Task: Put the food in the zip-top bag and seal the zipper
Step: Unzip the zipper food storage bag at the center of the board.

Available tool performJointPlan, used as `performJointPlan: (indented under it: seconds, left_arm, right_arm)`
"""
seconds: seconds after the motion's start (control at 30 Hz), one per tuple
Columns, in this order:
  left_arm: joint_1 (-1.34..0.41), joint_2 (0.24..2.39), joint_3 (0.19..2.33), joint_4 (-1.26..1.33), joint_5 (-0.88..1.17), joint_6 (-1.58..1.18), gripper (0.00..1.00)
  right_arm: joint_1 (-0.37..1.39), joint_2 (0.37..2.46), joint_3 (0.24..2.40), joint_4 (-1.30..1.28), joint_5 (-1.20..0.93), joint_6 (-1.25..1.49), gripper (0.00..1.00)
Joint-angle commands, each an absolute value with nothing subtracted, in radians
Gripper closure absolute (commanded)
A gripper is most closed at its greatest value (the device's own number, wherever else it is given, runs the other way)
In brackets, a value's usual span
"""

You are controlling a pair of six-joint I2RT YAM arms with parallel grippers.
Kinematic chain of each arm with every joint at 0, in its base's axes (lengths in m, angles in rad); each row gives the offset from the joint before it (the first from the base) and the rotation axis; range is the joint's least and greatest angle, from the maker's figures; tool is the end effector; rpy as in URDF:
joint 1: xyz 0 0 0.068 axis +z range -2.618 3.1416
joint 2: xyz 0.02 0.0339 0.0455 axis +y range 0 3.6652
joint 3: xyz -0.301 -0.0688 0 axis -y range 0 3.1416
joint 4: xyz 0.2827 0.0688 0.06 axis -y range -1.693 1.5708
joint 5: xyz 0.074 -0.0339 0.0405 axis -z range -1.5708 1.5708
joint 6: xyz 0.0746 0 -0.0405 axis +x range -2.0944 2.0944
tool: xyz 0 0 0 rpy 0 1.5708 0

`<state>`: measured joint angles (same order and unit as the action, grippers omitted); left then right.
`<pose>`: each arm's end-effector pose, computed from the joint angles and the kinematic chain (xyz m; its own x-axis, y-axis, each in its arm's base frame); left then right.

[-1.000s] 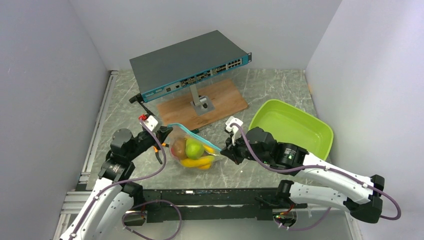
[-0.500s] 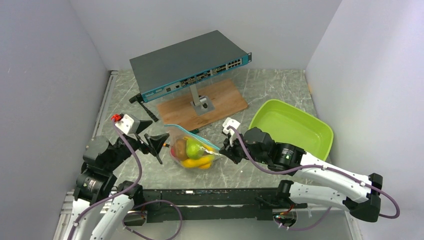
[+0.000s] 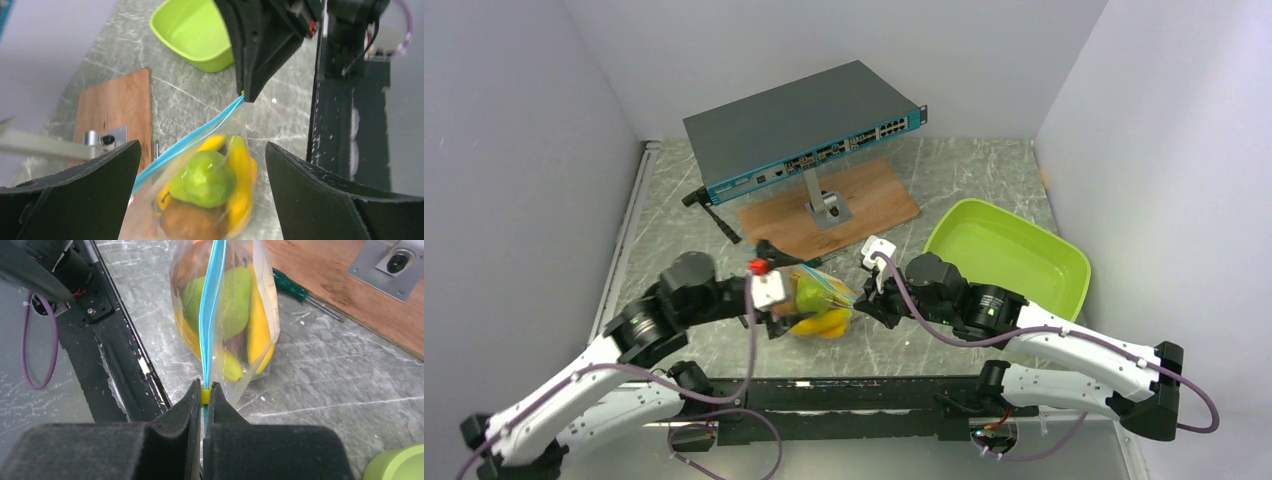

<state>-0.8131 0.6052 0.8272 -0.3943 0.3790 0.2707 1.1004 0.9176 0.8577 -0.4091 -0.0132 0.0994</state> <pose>0.1010 -0.1470 0.3809 0.1339 0.2199 -0.9663 0.9232 0.3268 0.2023 0.1149 0.2281 0.3283 -0.2928 -0.3570 -0.8870 -0.8719 0.4805 0.0945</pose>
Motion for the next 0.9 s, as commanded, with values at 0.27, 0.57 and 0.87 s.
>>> performJointPlan:
  seconds: [0.27,0.57,0.87]
  left_arm:
    - [-0.999,0.879,0.798,-0.193,0.201,0.657,0.14]
    - [-0.999,0.89,0.797,-0.253,0.201,0.661,0.89]
    - [-0.999,0.756,0.707,-0.197,0.23,0.624,1.0]
  right_arm:
    - [1.103,0.899,0.873,-0.334,-0.086,0.06,1.0]
    - [1.102,0.864,0.828,-0.258,-0.041,0.059,0.71]
    - [1.098,0.715,0.636,-0.058,0.111,0.05,0.43]
